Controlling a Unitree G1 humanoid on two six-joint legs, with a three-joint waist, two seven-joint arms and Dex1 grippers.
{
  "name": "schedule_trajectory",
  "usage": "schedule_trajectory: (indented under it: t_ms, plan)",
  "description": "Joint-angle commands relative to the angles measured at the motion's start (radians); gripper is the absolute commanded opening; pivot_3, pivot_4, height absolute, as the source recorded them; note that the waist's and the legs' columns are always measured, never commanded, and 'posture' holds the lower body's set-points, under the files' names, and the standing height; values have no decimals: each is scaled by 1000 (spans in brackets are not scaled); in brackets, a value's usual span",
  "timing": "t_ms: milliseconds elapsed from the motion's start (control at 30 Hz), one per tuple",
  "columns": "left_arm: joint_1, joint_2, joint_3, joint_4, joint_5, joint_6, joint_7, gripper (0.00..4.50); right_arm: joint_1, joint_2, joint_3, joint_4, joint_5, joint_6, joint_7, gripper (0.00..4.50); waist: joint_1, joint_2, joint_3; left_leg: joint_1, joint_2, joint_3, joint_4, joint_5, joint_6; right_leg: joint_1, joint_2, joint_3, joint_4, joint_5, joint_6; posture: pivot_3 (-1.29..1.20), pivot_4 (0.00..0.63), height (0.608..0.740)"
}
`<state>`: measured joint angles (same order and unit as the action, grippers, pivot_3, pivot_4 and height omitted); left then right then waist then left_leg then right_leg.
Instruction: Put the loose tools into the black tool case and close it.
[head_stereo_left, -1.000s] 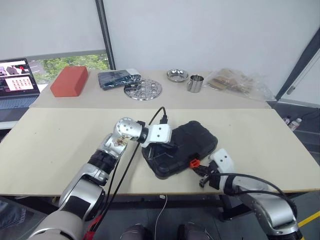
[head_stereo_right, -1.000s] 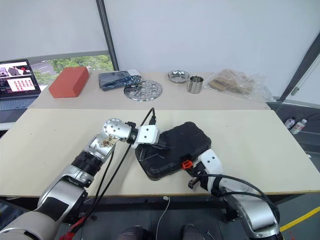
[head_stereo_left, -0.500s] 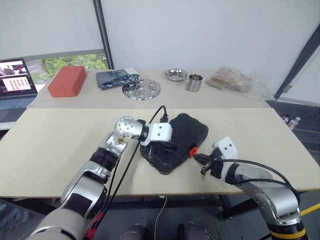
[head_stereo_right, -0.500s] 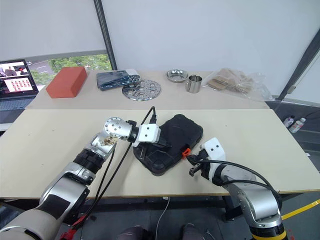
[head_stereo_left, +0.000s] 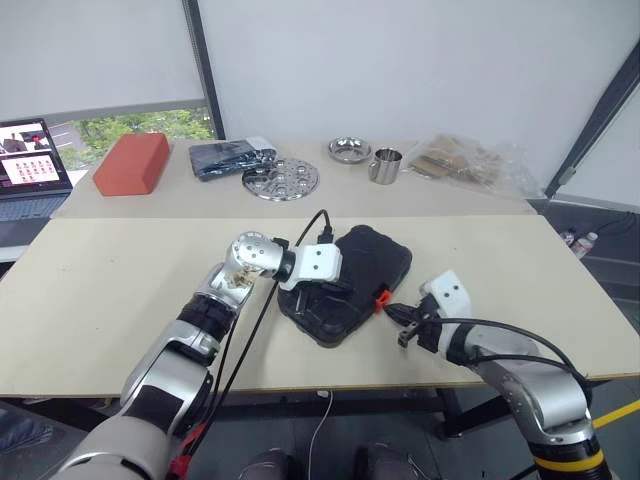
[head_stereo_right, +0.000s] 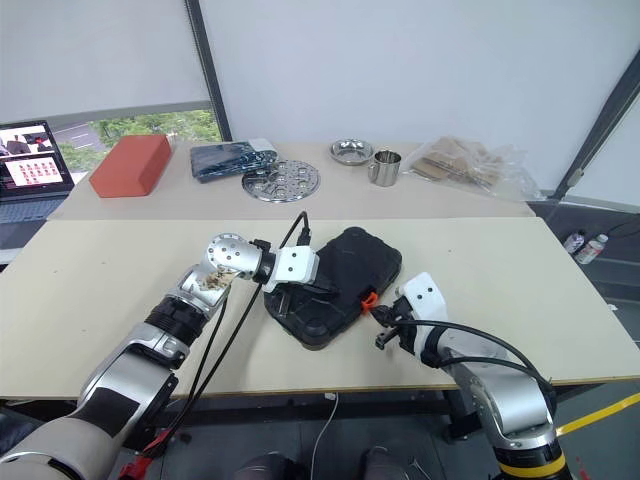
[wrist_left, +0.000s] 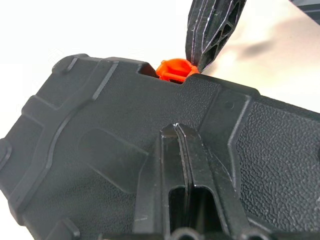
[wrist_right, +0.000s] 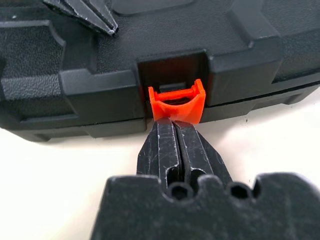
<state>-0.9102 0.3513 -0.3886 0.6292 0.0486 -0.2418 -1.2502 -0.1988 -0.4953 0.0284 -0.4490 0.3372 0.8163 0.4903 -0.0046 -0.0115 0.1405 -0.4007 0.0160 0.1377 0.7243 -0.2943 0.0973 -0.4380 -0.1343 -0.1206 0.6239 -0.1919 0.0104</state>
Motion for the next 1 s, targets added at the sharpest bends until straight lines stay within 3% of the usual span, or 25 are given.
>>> schedule_trajectory:
  t_ms: [33, 267, 300, 367, 400, 433, 567, 700, 833, 1000]
  plan:
    - [56, 4, -67, 77, 73, 21, -26, 11, -64, 14, 0, -11, -18, -71, -11, 41, -2, 0, 0, 0, 0, 0, -1, 0, 0, 0, 0, 0, 0, 0, 0, 0, 150, 734]
    - [59, 38, -29, 76, 56, 60, -14, 11, 3, -47, -56, -82, 32, -13, 50, 41, -2, 0, 0, 0, 0, 1, -4, 2, 2, 1, 0, 0, -3, 0, 0, 0, 150, 734]
    - [63, 63, 9, 56, 17, 123, -31, 516, 41, -90, -102, -117, 64, 9, 90, 597, 1, 0, 0, 0, 0, 0, -5, 2, 2, 1, 0, 0, -4, 0, 0, 0, 150, 734]
    - [75, 117, 81, 3, -60, 245, -69, 853, 110, -177, -187, -168, 123, 23, 177, 952, -3, -1, -1, 0, 0, 1, -8, 2, 2, 1, 0, 0, -6, 0, 0, 0, 150, 734]
    - [84, 150, 114, -27, -93, 292, -87, 1437, 139, -220, -236, -180, 154, 18, 230, 1541, -7, 1, 0, 1, 0, 0, -11, 3, 4, 1, 2, 0, -10, 0, 0, 0, 150, 734]
    - [97, 185, 142, -60, -120, 334, -100, 1683, 162, -259, -287, -184, 190, 14, 279, 1816, -14, 2, 0, -2, 0, 0, -13, 3, 4, 0, 3, 0, -11, 0, 0, 0, 150, 734]
    - [186, 427, 303, -252, -310, 578, -245, 2970, 211, -468, -536, -95, 340, 32, 534, 3085, -32, 2, 3, 0, 1, 2, -15, 6, -5, -1, 7, 1, -11, 0, -4, 0, 150, 734]
    - [283, 619, 411, -400, -419, 762, -307, 4422, 213, -618, -652, 46, 409, 34, 730, 4451, -10, 0, 13, -1, 1, 1, -18, 6, -6, -1, 10, 0, -12, -4, 0, 0, 150, 734]
    - [420, 732, 522, -521, -510, 846, -336, 4489, 170, -712, -643, 173, 421, -7, 858, 4500, 18, 2, 18, -4, -2, 0, -17, 5, -4, -2, 3, -1, -15, -4, 1, 0, 150, 734]
    - [521, 706, 585, -610, -544, 850, -240, 4489, 65, -713, -516, 240, 393, -73, 868, 4500, 26, 3, 19, -5, -4, -3, -17, -1, -11, -3, -6, -1, -17, -5, 2, 0, 150, 734]
